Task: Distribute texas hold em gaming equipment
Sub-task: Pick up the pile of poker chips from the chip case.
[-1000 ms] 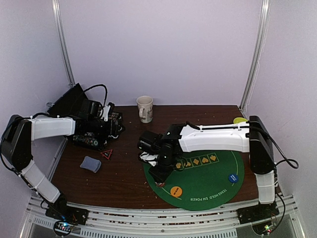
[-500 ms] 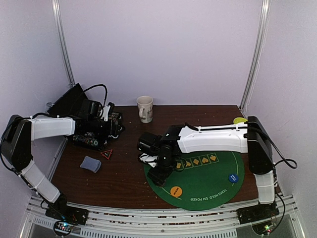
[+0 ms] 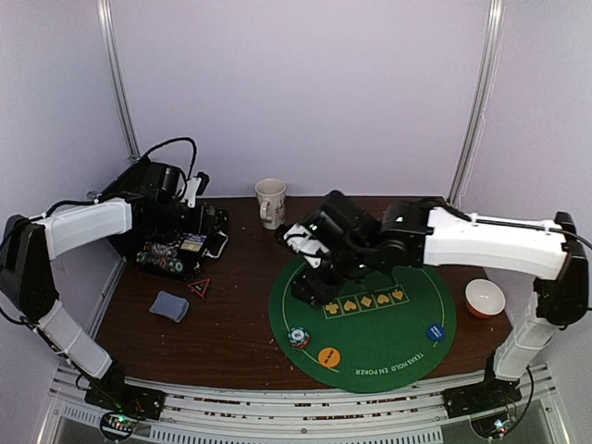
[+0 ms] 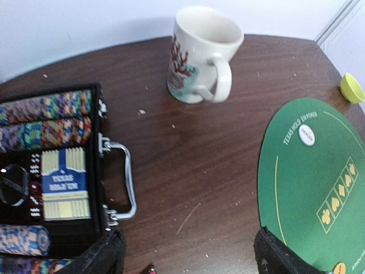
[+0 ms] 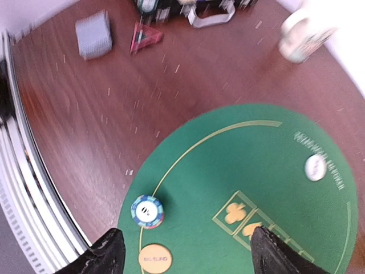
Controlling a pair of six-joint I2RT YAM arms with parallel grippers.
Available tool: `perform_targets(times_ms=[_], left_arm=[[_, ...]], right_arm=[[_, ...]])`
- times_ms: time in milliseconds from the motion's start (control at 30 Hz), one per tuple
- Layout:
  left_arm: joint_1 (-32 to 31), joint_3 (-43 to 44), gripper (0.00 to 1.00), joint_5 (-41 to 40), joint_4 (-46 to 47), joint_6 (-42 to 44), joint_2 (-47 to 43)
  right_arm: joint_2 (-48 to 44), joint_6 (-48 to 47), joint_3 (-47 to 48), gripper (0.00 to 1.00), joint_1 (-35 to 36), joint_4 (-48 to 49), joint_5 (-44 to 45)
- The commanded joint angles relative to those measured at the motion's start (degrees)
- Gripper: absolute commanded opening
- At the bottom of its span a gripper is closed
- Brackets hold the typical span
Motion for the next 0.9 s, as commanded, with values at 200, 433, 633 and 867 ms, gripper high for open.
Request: perform_targets(times_ms=[200,433,633,867], left_arm=[[10.24,7.63,0.80,-17.51,-28.37,10.21,0.87],[13.19,5.96,0.57,-15.53,-27.69,10.45,4.15],[13.19,5.12,0.50,-11.66,-24.17,9.33,5.74],[12.17,4.64,0.54,-12.58,-22.41,7.20,10.15]], right_arm=[[-13.00,-4.63,-16.81,0.79,-10.43,15.50,-1.17],[-13.27,-6.57,-21.53,0.79,-13.09,15.11,-1.08],[-13.91,-7.13,-24.85,0.79,-14.72,16.93,-2.55],[-13.35,-7.46,-24.75,0.80,-15.79,17.08,-3.74]])
